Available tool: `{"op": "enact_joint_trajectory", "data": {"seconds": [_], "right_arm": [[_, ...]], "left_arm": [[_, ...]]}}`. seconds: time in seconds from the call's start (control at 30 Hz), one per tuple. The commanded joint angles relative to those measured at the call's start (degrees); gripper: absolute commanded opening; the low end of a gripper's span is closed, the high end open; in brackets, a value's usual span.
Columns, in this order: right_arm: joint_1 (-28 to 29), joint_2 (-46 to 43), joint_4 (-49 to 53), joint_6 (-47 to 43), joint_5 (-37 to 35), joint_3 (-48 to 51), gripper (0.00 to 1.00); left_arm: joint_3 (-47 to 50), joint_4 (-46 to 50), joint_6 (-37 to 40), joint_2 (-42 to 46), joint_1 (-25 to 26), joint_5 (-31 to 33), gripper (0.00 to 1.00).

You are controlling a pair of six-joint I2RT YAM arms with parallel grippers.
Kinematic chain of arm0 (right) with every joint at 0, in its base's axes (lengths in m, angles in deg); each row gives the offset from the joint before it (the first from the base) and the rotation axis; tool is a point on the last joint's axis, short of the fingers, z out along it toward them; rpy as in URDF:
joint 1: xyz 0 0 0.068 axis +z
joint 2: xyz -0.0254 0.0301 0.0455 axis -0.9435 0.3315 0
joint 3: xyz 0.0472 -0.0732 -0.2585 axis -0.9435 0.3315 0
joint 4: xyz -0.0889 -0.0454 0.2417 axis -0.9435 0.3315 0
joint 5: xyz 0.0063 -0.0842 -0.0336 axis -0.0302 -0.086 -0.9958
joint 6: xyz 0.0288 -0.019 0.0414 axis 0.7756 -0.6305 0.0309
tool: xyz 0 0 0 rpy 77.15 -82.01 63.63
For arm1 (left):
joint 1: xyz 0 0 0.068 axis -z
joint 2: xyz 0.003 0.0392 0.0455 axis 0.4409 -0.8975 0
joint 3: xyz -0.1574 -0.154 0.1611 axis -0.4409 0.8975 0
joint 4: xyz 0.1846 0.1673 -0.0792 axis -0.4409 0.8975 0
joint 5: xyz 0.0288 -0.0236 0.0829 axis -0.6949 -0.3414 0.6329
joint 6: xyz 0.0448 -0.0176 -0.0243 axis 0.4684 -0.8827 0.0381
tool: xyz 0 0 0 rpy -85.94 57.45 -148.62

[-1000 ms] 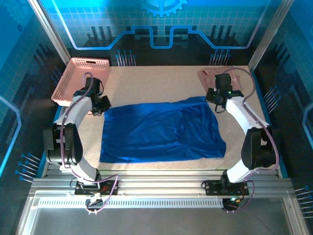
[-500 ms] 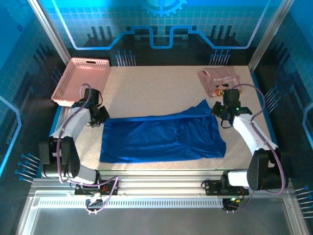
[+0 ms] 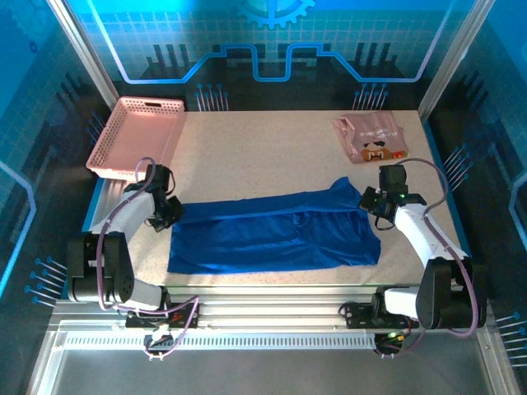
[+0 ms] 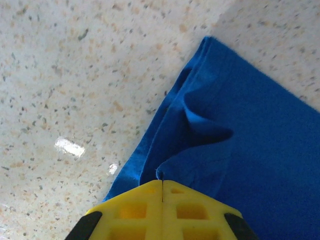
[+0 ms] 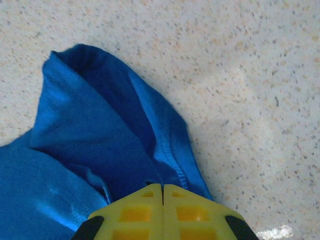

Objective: Fold and stack the t-shirts

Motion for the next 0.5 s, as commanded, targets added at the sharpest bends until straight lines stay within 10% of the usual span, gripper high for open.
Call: {"op": "enact_joint_trajectory", "data": {"seconds": [0.0, 0.47], "right_arm": [[-1.48, -0.49, 0.84, 0.53, 1.02, 1.43, 0.00], [-1.61, -2.15, 2.25, 2.53, 2.89, 5.58, 0.00]], "left_arm": [[1.73, 0.97, -1.87, 1.20, -0.51, 1.52, 0.00], [4.33, 0.65, -2.53, 0.67, -0.51, 3.35, 0.00]]}}
